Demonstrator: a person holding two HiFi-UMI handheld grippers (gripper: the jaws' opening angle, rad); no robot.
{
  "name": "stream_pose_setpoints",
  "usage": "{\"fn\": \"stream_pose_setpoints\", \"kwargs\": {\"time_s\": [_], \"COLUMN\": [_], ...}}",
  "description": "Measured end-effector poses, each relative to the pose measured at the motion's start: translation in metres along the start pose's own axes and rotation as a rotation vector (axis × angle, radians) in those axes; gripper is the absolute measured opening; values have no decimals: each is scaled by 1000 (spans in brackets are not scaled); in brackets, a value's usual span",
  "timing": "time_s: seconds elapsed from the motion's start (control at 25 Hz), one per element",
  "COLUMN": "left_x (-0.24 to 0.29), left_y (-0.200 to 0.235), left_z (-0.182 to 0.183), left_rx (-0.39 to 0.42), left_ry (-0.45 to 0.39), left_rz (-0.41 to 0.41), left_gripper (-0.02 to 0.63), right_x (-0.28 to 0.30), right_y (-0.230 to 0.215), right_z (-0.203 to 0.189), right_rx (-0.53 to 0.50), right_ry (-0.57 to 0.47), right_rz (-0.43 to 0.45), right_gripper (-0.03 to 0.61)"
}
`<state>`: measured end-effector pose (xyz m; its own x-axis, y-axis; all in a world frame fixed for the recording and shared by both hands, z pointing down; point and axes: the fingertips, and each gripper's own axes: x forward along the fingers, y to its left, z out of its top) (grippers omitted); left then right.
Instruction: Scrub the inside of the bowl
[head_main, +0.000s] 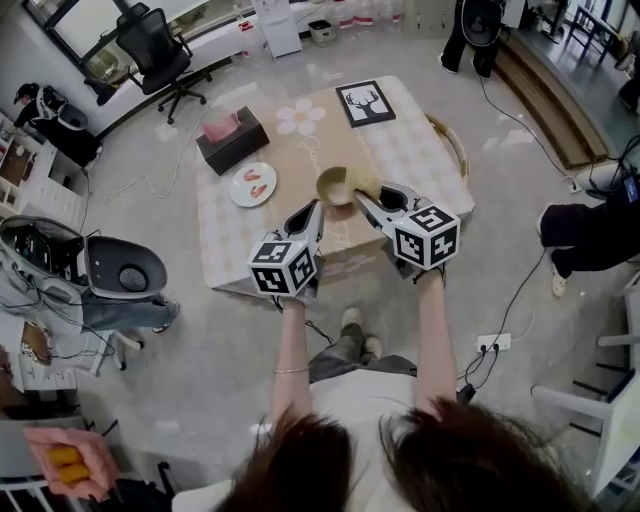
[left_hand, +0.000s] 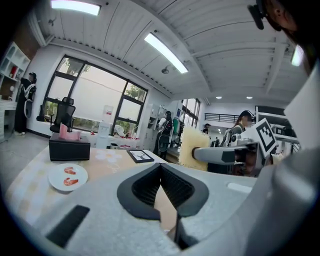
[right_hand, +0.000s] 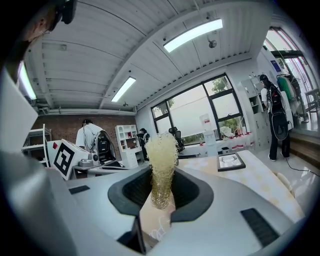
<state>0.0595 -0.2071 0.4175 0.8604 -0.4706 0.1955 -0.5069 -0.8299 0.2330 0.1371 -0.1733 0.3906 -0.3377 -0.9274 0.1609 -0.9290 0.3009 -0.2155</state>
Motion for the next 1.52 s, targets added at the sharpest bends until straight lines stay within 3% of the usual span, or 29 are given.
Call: {"fn": "stream_pose_setpoints", "kwargs": {"time_s": [0.28,0.56,1.16,1.28,1.4,1.52], "left_x": [25,49,72,73,75,78], "left_y": [22,44,74,75,71,69], "left_z": [-12,-19,-34,-43,-39,-42], "left_rx": [-23,-62,-217,-249,-311,-308], "left_ry": [76,86,143,168,135,153], "left_rz": [-19,-64,-135,-153,-188,-170], "left_gripper": [11,11,11,11,12,12], "right_x": [24,55,90,97,103,106], "right_y": [-20,-37,-53,-55,-57,-63], "right_z": [-3,-15,-27,-31,-30,-29], "right_rx": [2,14,7,-3,-12,-36], "right_ry": [29,81,139,164,182,219], "right_rz": [-19,-24,-43,-31,-10,13], "right_gripper": [95,95,95,95,95,95]}}
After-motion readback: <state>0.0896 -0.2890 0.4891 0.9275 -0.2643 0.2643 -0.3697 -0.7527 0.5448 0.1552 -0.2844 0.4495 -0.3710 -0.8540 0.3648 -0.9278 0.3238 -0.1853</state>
